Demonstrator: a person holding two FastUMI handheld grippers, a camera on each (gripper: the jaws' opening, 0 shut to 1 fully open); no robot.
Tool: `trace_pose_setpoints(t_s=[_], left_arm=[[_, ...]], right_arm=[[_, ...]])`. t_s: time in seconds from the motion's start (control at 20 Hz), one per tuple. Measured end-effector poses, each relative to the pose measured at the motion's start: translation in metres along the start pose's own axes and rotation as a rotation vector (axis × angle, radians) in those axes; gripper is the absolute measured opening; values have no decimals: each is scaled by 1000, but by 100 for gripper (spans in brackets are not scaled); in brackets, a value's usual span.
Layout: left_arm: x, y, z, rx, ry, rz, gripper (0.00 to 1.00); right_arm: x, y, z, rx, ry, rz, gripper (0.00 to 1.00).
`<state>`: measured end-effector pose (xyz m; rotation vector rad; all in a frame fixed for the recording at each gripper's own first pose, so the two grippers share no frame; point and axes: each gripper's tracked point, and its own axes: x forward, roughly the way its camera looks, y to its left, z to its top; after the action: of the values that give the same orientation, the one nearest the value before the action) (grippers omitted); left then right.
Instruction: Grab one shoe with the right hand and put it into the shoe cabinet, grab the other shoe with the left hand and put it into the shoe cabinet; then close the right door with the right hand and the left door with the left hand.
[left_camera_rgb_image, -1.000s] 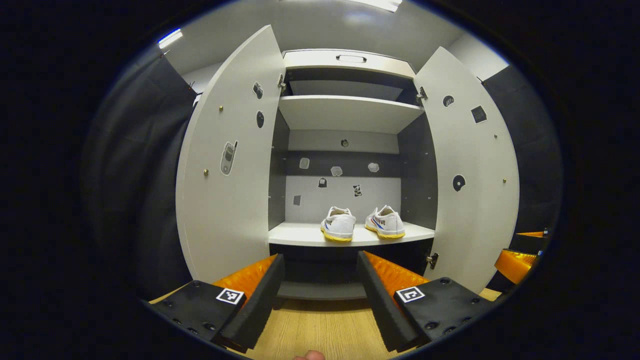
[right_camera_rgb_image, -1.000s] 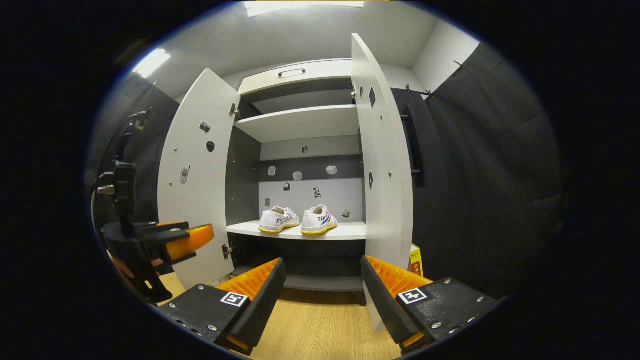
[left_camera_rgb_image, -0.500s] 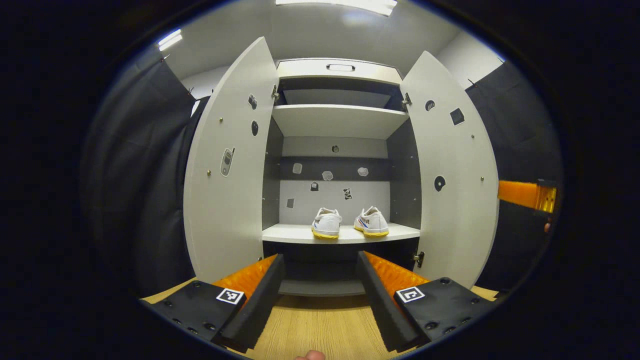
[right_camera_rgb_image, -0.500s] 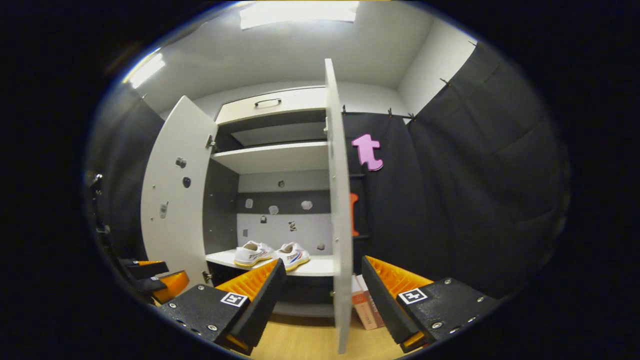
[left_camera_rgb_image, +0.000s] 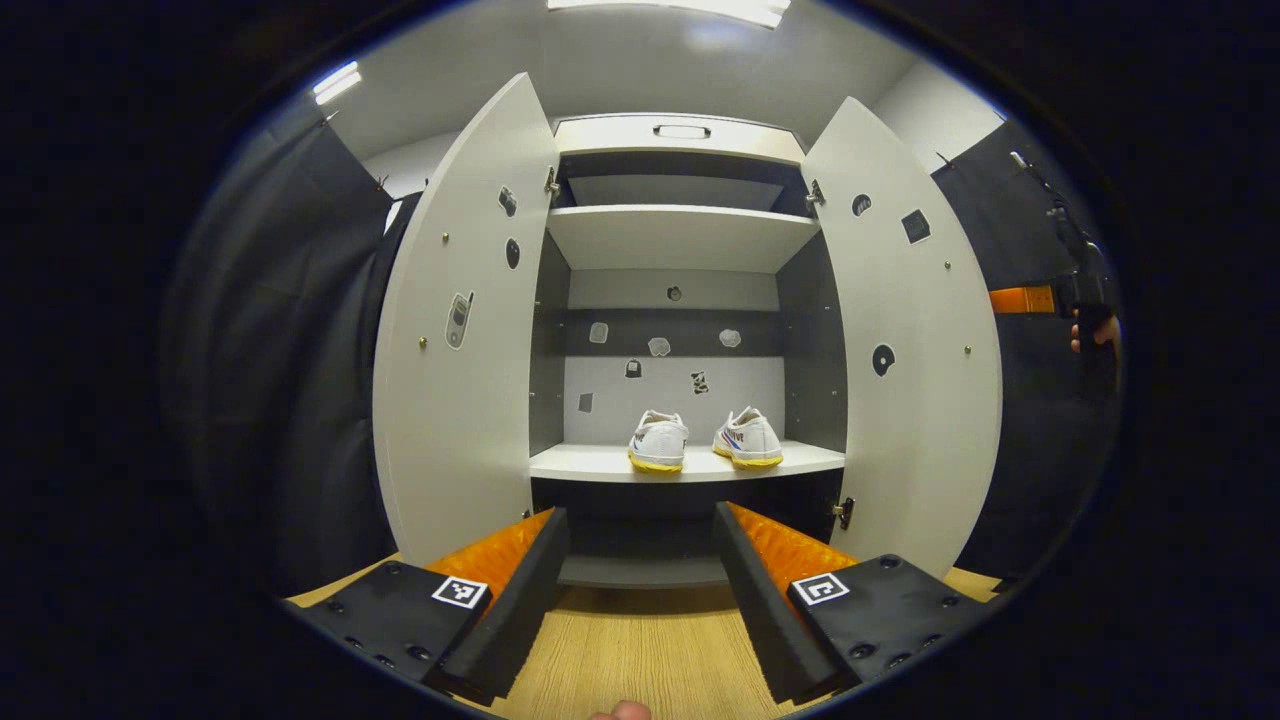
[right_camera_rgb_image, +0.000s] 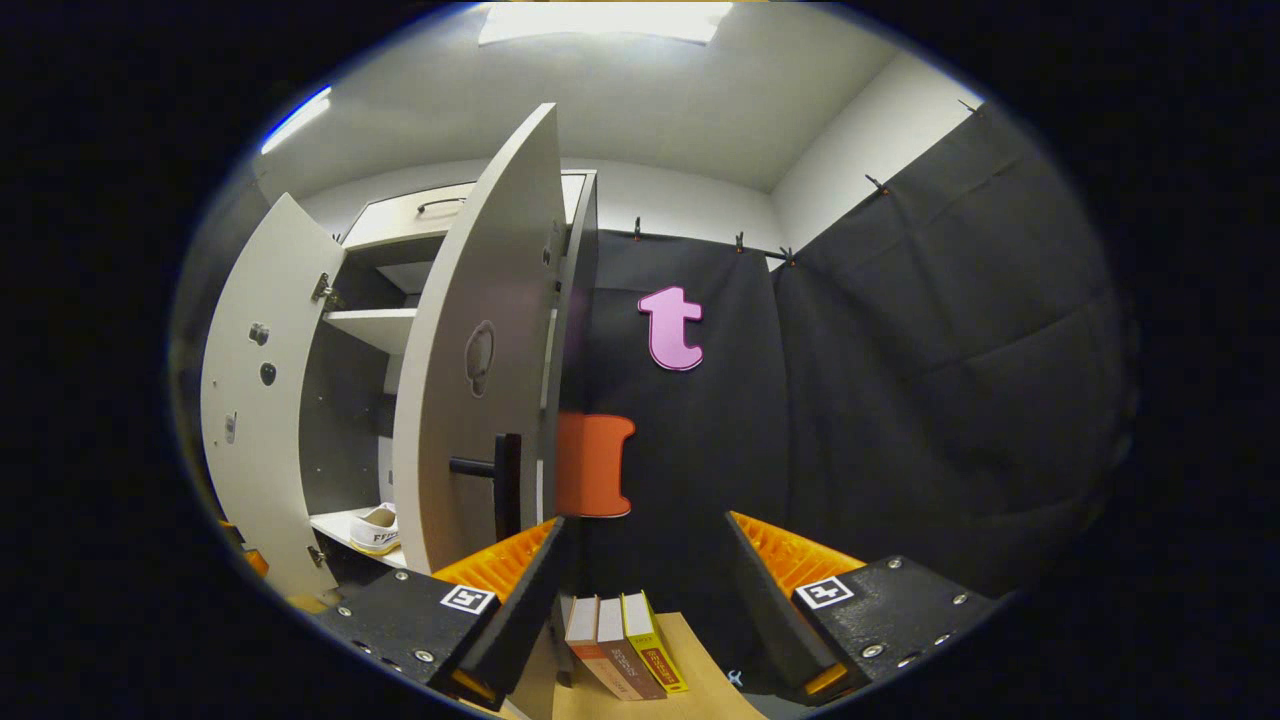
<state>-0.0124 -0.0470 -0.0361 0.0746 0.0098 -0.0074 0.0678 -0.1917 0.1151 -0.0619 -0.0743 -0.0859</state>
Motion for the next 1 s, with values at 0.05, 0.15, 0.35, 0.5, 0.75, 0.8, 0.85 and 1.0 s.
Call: trace_pose_setpoints(t_s=[0.05,0.15,0.35,0.5,0.75,0.8,0.85,1.0], left_arm=[[0,1,-3,-2,7,5,95],[0,3,-9,-3,23,14,95],[-3,10,-15,-4,40,34,95],[-2,16,-16,-4,44,44,95],[1,25,-24,-10,65,46,95],[1,26,-24,-9,65,45,95],[2,29,-24,-8,64,48,95],[4,34,-28,-5,70,54,95]], right_arm=[[2,3,-3,8,12,15,93],[3,6,-1,8,11,22,97],[4,21,-1,10,16,36,88],[1,46,0,1,16,70,88],[0,83,0,24,14,132,87],[1,89,1,21,12,137,87],[2,94,1,21,13,144,87],[4,111,0,32,14,171,87]])
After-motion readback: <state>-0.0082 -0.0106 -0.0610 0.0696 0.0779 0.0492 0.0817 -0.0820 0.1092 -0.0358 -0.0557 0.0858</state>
